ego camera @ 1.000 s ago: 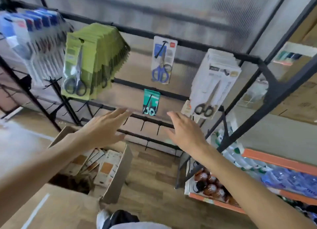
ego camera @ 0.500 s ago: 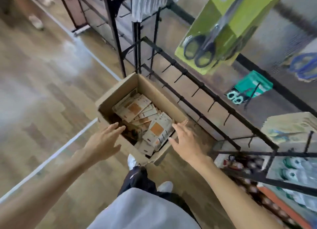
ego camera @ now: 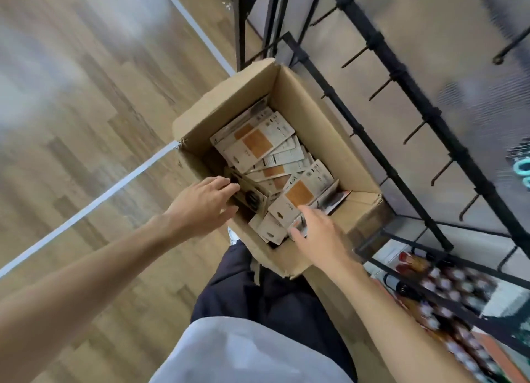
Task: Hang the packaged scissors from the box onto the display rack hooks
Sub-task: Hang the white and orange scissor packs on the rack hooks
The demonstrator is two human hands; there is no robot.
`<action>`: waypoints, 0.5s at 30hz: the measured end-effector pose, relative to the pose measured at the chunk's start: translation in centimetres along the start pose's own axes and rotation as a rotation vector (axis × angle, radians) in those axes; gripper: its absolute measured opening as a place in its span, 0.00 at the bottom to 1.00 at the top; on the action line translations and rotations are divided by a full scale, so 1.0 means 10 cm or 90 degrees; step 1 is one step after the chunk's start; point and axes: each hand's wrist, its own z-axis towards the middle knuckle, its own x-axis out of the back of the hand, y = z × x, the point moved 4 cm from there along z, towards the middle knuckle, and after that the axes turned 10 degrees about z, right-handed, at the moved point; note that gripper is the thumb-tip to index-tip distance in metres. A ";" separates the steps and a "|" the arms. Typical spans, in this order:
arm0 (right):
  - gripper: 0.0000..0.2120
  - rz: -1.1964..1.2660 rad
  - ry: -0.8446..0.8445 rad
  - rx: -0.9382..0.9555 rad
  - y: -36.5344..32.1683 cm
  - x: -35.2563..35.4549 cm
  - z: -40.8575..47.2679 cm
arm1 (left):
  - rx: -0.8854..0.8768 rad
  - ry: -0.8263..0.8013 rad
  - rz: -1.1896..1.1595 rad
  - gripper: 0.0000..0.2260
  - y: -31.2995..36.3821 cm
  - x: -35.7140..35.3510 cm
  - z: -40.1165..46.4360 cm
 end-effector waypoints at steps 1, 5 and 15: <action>0.27 0.002 -0.015 -0.007 0.03 -0.05 0.11 | -0.003 -0.016 -0.014 0.26 -0.03 -0.06 0.09; 0.26 -0.048 -0.078 -0.033 0.19 -0.27 0.54 | 0.030 -0.082 -0.039 0.26 -0.16 -0.28 0.58; 0.09 -0.149 -0.184 -0.032 0.34 -0.88 1.20 | 0.162 -0.242 -0.067 0.29 -0.52 -1.02 1.67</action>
